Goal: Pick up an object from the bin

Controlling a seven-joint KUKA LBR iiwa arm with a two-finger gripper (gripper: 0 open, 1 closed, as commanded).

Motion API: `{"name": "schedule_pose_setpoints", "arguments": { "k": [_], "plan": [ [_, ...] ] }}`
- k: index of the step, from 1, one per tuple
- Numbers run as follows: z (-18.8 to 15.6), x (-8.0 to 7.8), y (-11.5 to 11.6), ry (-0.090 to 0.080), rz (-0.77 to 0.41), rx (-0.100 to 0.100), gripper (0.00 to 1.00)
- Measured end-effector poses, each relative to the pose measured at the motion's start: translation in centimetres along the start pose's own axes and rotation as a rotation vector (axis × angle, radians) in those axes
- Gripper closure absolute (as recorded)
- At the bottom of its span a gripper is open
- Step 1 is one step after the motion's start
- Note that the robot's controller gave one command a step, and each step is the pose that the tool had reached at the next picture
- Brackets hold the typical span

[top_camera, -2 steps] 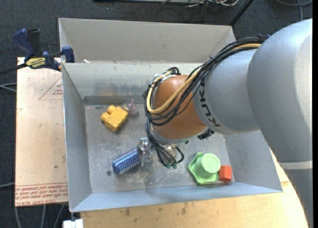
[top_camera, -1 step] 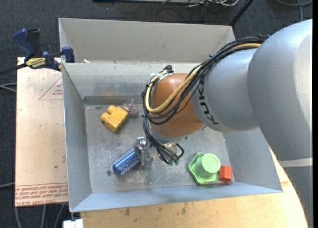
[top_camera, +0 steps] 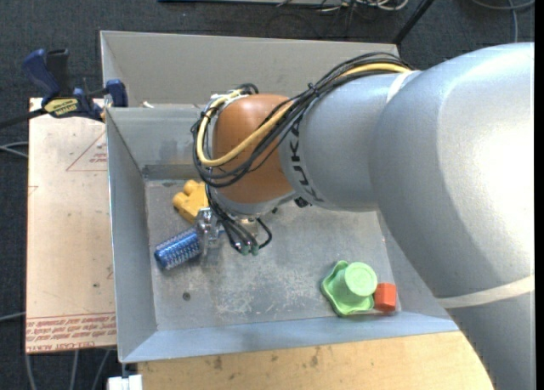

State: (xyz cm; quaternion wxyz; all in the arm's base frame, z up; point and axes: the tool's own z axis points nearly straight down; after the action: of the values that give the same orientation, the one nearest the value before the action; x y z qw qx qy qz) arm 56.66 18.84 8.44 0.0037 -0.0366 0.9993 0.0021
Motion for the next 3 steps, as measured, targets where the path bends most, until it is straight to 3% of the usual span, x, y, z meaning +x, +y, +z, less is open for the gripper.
{"name": "schedule_pose_setpoints", "arguments": {
  "k": [1,2,3],
  "plan": [
    [-13.2,2.0,2.5,-0.002,0.028,0.000,1.00],
    [1.9,6.0,-0.4,0.015,0.123,0.006,1.00],
    [1.4,5.8,-0.3,0.008,0.125,0.003,0.00]
  ]
}}
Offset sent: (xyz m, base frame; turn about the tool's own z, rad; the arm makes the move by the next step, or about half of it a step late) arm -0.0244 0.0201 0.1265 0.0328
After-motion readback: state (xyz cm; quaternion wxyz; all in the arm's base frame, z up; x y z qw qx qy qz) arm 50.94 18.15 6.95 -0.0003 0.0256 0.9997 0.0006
